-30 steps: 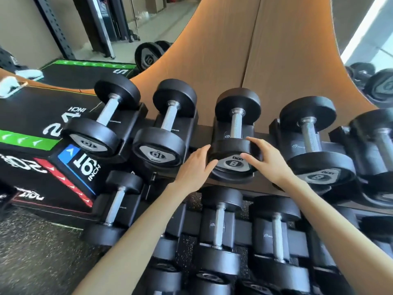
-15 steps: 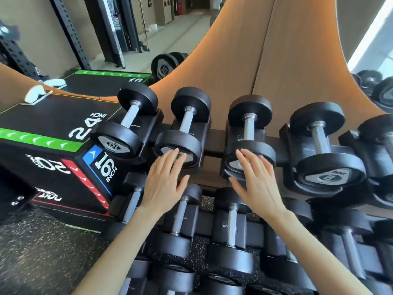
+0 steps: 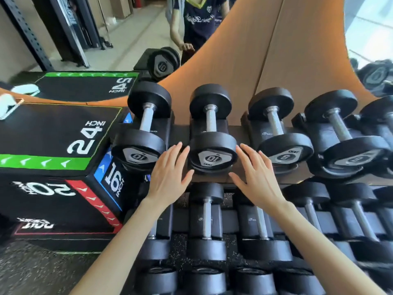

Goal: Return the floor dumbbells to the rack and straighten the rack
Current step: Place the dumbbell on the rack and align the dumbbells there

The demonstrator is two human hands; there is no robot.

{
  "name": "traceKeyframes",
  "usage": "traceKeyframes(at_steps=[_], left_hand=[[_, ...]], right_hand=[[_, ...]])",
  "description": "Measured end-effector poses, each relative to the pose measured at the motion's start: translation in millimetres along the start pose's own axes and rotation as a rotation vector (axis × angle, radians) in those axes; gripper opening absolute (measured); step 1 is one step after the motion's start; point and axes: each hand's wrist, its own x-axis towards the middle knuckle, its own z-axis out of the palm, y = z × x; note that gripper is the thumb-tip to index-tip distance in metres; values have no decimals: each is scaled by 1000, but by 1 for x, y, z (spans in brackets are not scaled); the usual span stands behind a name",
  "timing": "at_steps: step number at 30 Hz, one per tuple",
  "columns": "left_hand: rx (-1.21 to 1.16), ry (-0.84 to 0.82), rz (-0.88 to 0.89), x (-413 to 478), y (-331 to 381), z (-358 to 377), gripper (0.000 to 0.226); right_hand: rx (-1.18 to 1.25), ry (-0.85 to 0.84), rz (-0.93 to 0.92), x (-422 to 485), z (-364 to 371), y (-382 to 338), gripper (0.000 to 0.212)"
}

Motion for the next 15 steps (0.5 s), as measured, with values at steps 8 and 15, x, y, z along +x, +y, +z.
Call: traceKeyframes(at_steps=[8,15], left_hand=[[-432,-74,-24,39,-11,25,67],[-644,-33,-76,48,-12,48,55]], right_hand=[[-53,-131,-61,60,7,-13,62],[254,-324,-62,109,23,-8,65]])
